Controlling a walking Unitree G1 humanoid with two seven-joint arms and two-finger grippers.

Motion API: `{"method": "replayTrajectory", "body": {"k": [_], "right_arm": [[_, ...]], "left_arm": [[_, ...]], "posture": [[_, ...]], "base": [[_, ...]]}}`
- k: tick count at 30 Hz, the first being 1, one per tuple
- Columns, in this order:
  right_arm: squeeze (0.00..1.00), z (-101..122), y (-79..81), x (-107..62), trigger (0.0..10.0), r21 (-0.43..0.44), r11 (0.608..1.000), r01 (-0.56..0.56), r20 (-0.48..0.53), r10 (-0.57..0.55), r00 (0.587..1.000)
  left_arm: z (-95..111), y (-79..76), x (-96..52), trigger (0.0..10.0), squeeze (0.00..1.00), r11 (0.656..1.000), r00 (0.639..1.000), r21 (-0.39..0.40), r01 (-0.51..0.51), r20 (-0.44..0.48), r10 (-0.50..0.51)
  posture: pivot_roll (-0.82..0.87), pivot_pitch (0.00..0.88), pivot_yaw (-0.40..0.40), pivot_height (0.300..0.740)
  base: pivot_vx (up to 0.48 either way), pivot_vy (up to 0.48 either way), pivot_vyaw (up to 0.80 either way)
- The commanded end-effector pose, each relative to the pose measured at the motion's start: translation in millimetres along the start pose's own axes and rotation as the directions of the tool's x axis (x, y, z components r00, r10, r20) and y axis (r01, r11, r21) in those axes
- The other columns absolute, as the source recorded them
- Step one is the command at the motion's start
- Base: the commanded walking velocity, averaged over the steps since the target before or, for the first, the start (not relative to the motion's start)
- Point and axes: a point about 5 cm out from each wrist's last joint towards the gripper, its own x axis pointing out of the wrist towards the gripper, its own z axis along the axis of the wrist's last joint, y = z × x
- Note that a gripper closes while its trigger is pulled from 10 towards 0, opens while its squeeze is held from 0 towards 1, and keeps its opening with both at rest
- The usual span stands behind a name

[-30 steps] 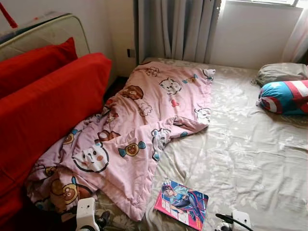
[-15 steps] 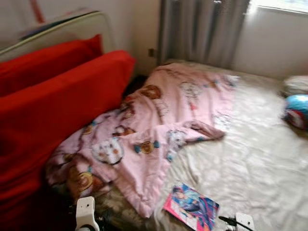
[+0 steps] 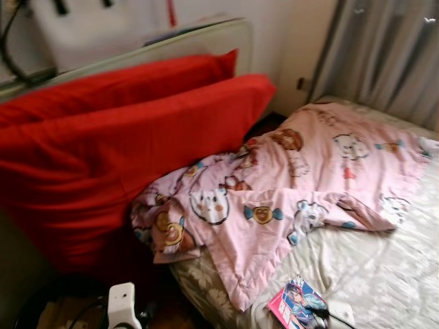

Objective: Clean up the room

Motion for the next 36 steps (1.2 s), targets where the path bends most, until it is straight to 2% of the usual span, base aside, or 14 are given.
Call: {"method": "replayTrajectory", "body": {"k": [1,5,15,22,34,36], "right_arm": [[0.00,-8.5,-7.8,-2.6,10.0,0.002,1.000,0.022,-0.027,-0.022,0.999],[0.00,-8.6,-7.0,-2.5,10.0,0.005,1.000,0.021,-0.028,-0.021,0.999],[0.00,-8.7,-6.4,-2.3,10.0,0.035,0.999,0.029,-0.028,-0.028,0.999],[0.00,-7.8,-5.4,-2.1,10.0,0.020,1.000,0.021,-0.023,-0.021,1.000],[0.00,-8.6,-5.0,-2.2,10.0,0.019,1.000,0.020,-0.027,-0.019,0.999],[0.00,-8.9,-5.1,-2.2,10.0,0.046,0.999,0.024,-0.026,-0.022,0.999]], "left_arm": [[-1.1,-2.8,0.2,10.0,0.00,1.000,1.000,0.005,0.008,-0.004,-0.008],[-1.8,-2.4,-0.1,10.0,0.00,1.000,1.000,0.003,0.006,-0.006,-0.006],[-5.7,0.9,-1.5,10.0,0.00,1.000,1.000,-0.003,-0.001,-0.023,0.001],[-8.2,1.4,-2.1,10.0,0.00,1.000,0.999,-0.005,-0.005,-0.035,0.005],[-11.0,3.6,-3.2,10.0,0.00,1.000,0.999,-0.003,-0.008,-0.048,0.008],[-11.1,4.4,-3.3,10.0,0.00,1.000,0.999,-0.001,-0.009,-0.049,0.009]], "posture": [[0.09,0.000,-0.033,0.740],[0.09,0.000,-0.033,0.740],[0.10,0.000,-0.031,0.740],[0.10,0.000,-0.031,0.740],[0.10,0.000,-0.027,0.740],[0.10,0.000,-0.025,0.740]], "base": [[0.000,0.000,0.80],[0.000,0.000,0.64],[0.000,0.000,0.00],[0.000,0.000,0.00],[0.000,0.000,0.74],[0.000,0.000,0.00]]}}
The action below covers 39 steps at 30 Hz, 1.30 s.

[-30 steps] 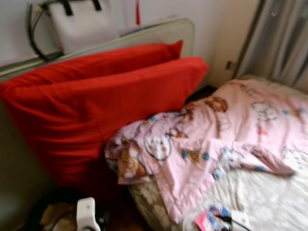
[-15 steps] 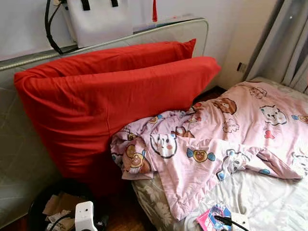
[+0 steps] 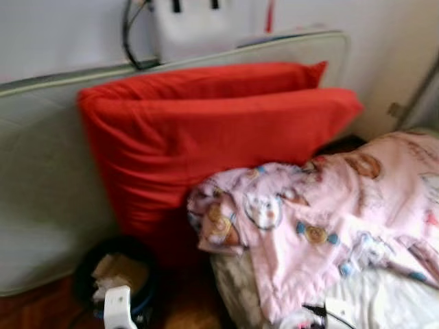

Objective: Clean up the room

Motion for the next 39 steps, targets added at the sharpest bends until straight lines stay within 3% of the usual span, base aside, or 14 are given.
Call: {"method": "replayTrajectory", "body": {"k": [1,7,15,21,28,39], "right_arm": [[0.00,2.5,5.6,1.1,10.0,0.012,1.000,-0.009,0.007,0.009,1.000],[0.00,2.3,6.0,1.2,10.0,0.018,1.000,-0.008,0.006,0.007,1.000],[0.00,6.7,12.7,2.2,10.0,-0.063,0.995,-0.073,0.009,0.074,0.997],[0.00,15.8,-2.8,2.0,10.0,-0.065,0.997,-0.030,0.029,0.032,0.999],[0.00,12.3,7.6,2.3,10.0,-0.143,0.987,-0.076,0.018,0.080,0.997],[0.00,-2.3,16.1,1.1,10.0,-0.054,0.996,-0.070,-0.016,0.069,0.998]], "left_arm": [[2.5,4.3,0.4,10.0,0.00,1.000,1.000,0.017,-0.006,-0.006,0.006],[1.8,5.7,0.1,10.0,0.00,1.000,1.000,0.018,-0.007,-0.013,0.007],[1.0,5.2,0.1,10.0,0.00,0.999,1.000,0.040,0.004,-0.024,-0.003],[2.2,6.5,0.3,10.0,0.00,0.999,1.000,0.043,0.000,-0.022,0.001],[2.1,5.3,0.5,10.0,0.00,0.999,1.000,0.054,0.010,-0.026,-0.008],[1.2,6.3,0.0,10.0,0.00,0.998,0.999,0.067,0.012,-0.031,-0.010]], "posture": [[0.10,0.000,-0.024,0.740],[0.10,0.000,-0.020,0.740],[0.10,0.000,-0.013,0.740],[0.09,0.000,-0.006,0.740],[0.08,0.000,0.001,0.740],[0.09,0.000,0.005,0.740]], "base": [[0.000,0.000,0.00],[0.000,0.000,0.00],[0.000,0.000,0.00],[0.000,0.000,0.00],[0.000,0.127,0.00],[0.000,0.322,0.00]]}}
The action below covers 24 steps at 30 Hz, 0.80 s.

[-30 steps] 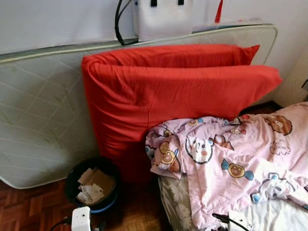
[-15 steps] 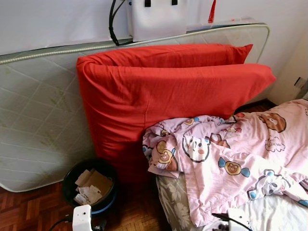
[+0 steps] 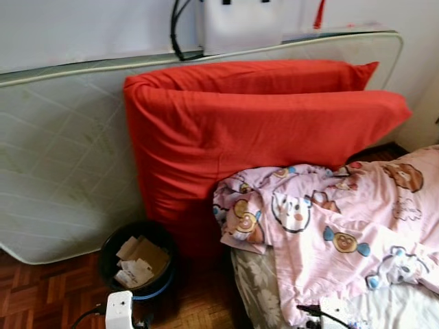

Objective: Clean up the room

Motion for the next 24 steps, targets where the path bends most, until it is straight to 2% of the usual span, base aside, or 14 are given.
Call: {"method": "replayTrajectory", "body": {"k": [1,14,24], "right_arm": [[0.00,-7.0,-7.5,-2.4,10.0,0.028,0.999,0.030,-0.018,-0.030,0.999],[0.00,-10.6,-7.7,-3.3,10.0,0.064,0.997,0.044,-0.018,-0.043,0.999],[0.00,-14.6,-6.9,-4.2,10.0,0.087,0.995,0.049,-0.019,-0.048,0.999]], "left_arm": [[-3.9,2.1,-1.2,10.0,0.00,1.000,1.000,0.015,-0.003,-0.020,0.003],[-5.4,5.2,-1.9,10.0,0.00,1.000,1.000,0.016,-0.006,-0.031,0.006],[-12.0,19.2,-6.5,10.0,0.00,1.000,0.998,0.012,-0.026,-0.058,0.027]], "posture": [[0.09,0.000,0.005,0.740],[0.09,0.000,0.005,0.740],[0.09,0.000,0.008,0.740]], "base": [[0.000,0.322,0.00],[0.000,0.323,0.00],[0.000,0.322,0.00]]}}
